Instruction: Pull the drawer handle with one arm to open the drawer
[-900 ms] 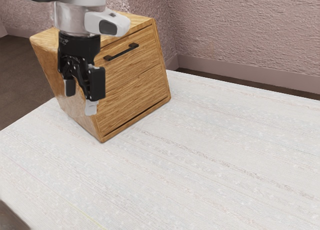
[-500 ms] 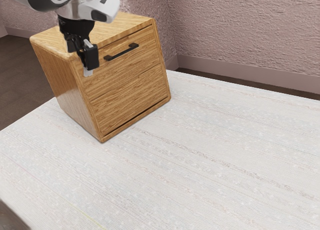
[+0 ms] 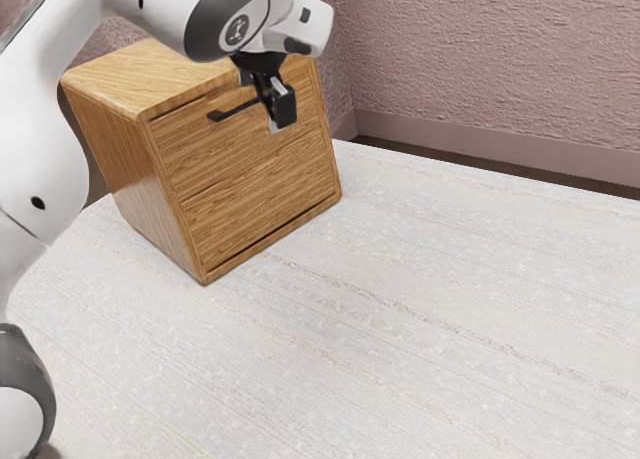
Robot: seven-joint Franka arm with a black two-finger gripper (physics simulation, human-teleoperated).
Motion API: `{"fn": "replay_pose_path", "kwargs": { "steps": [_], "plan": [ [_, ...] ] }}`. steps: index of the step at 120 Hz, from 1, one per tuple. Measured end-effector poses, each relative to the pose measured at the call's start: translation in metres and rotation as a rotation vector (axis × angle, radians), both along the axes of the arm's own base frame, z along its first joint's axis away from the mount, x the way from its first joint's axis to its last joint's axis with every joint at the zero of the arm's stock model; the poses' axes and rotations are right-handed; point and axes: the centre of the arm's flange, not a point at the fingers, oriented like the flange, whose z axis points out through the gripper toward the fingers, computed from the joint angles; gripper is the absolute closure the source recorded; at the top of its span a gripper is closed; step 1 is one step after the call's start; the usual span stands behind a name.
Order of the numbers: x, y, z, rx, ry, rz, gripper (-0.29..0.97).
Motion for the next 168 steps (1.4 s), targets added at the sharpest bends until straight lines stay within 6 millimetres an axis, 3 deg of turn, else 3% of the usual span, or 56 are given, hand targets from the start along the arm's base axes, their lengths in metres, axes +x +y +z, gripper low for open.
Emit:
{"fn": "replay_pose_path", "kwargs": {
  "steps": [22, 52, 68, 85, 100, 134, 168],
  "plan": [
    [0.020, 0.041, -0.022, -0.054, -0.044, 0.036, 0.01],
    [0.034, 0.065, -0.039, -0.055, -0.080, 0.058, 0.02],
    [0.038, 0.071, -0.041, -0.003, -0.089, 0.065, 0.19],
    [0.039, 0.064, -0.034, 0.096, -0.101, 0.061, 0.31],
    [0.040, 0.073, -0.035, 0.141, -0.102, 0.076, 0.36],
    [0.056, 0.078, -0.068, 0.148, -0.069, 0.070, 0.38],
    [0.057, 0.048, -0.073, 0.128, -0.051, 0.030, 0.46]
  ]
}}
